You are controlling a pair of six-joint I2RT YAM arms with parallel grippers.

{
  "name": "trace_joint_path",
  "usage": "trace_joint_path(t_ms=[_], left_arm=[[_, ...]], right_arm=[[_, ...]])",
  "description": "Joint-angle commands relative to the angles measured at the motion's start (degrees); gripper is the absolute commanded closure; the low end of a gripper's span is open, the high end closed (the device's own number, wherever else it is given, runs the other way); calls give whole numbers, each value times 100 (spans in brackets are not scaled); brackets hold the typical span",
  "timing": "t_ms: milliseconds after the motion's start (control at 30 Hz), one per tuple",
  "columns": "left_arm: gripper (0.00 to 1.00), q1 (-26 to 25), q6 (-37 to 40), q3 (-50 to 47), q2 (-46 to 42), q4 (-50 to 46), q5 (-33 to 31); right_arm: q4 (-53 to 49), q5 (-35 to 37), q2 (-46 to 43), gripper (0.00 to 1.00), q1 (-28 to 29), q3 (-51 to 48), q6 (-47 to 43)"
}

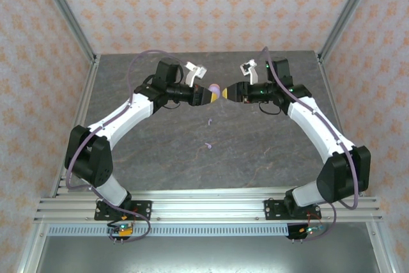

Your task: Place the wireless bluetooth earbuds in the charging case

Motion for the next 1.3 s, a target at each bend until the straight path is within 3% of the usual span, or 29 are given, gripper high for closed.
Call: trace_joint_path(t_ms=[0, 333, 933, 1267], left_arm=[[83, -71, 953, 177, -182, -25, 459], [85, -267, 2329, 134, -474, -456, 840], [85, -380, 2224, 145, -499, -293, 862], [85, -449, 2091, 117, -512, -134, 865]], right_arm=[[-439, 239, -294, 51, 29, 189, -902], [-1274, -611, -224, 46, 25, 682, -1921], [-1806, -945, 36, 41, 30, 888, -2281], [-1671, -231, 236, 42, 82, 971, -1911]])
